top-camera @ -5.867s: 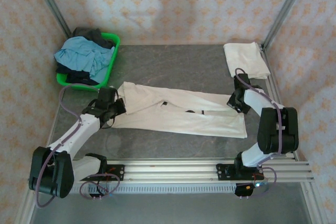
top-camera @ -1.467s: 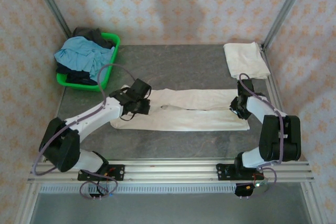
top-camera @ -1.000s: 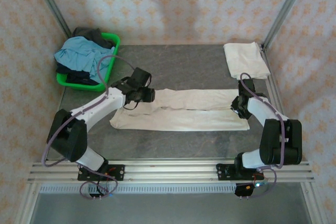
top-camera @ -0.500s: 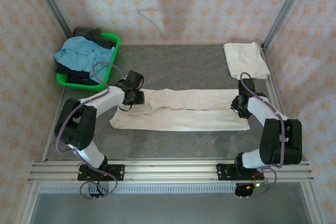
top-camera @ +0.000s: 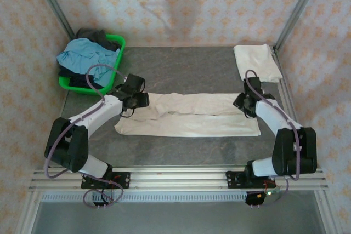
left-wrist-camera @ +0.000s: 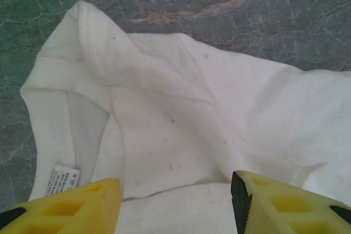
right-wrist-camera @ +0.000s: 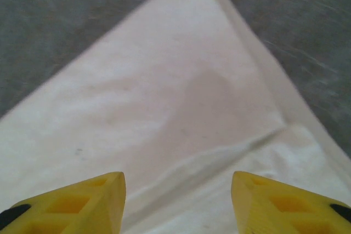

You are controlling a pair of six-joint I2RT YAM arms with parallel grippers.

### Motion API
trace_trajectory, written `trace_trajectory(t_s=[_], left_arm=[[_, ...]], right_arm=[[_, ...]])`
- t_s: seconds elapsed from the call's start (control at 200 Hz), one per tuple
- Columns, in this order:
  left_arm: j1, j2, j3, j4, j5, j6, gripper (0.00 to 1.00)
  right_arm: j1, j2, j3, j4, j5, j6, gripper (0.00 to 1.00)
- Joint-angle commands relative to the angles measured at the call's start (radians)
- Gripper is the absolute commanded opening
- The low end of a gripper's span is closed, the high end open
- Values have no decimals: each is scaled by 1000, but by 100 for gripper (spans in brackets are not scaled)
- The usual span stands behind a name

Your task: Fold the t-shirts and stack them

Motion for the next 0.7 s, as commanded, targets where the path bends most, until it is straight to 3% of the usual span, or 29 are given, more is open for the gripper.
trace_trajectory(t_s=[0.0, 0.29, 0.566, 0.626, 0.696], left_arm=[[6, -7, 24, -12, -27, -17, 57], [-1, 89, 67, 46, 118, -4, 59], [-141, 222, 162, 43, 222, 59, 53], [-157, 227, 160, 28, 234, 66, 48], [-165, 223, 141, 19, 260, 68, 34]], right_arm=[[20, 73, 61, 28, 16, -5, 54], [24, 200, 90, 2, 61, 7, 54], [24, 180, 39, 14, 58, 16, 54], [24, 169, 31, 9, 64, 14, 54], [23, 154, 25, -2, 78, 9, 55]])
